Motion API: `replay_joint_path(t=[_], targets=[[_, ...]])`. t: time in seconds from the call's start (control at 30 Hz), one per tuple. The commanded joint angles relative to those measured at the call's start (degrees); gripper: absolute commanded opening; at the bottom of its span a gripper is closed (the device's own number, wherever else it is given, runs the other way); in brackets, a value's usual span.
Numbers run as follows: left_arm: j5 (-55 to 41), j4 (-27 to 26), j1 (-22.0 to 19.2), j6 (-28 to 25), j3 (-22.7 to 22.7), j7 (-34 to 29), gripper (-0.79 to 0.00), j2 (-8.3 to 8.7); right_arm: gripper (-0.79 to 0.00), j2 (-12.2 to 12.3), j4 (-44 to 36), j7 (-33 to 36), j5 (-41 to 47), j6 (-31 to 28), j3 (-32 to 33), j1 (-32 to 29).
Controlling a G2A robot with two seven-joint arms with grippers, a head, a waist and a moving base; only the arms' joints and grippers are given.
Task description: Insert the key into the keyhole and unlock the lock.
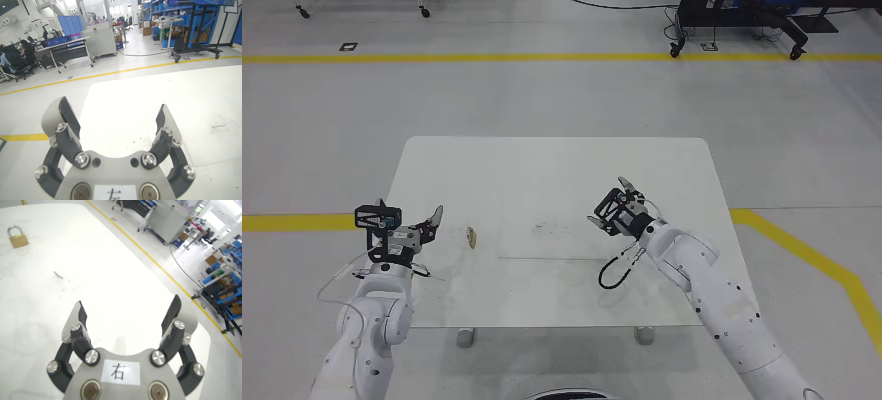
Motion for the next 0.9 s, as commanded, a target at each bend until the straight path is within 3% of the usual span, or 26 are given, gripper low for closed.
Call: replay_joint_path(t=[0.0, 0.33, 0.37, 0.4, 0.5, 0.63, 0.87], targets=[[0.0, 0.0, 0.0, 0.0, 0.0, 0.0, 0.0, 0.0, 0.0, -0.69, 3.37, 0.28, 0.56, -2.59, -3.47, 3.21], [0.0, 0.0, 0.0, 0.0, 0.0, 0.0, 0.0, 0.0, 0.0, -4.72, 18.0, -0.28, 6.56, -11.51, -15.35, 14.95], [0.0, 0.0, 0.0, 0.0, 0.0, 0.0, 0.0, 0.0, -0.142, -5.25, 19.38, -0.08, 6.91, -11.36, -16.41, 16.1], [0.0, 0.0, 0.0, 0.0, 0.0, 0.0, 0.0, 0.0, -0.157, -5.82, 20.8, 0.36, 7.35, -10.83, -17.47, 17.16], [0.0, 0.0, 0.0, 0.0, 0.0, 0.0, 0.0, 0.0, -0.391, -7.66, 25.19, 1.49, 9.81, -10.08, -20.33, 20.42], [0.0, 0.0, 0.0, 0.0, 0.0, 0.0, 0.0, 0.0, -0.431, -9.9, 29.95, 1.4, 12.29, -9.87, -23.38, 23.97], [0.0, 0.0, 0.0, 0.0, 0.0, 0.0, 0.0, 0.0, -0.671, -12.74, 35.64, 1.29, 13.17, -9.69, -27.13, 27.53]])
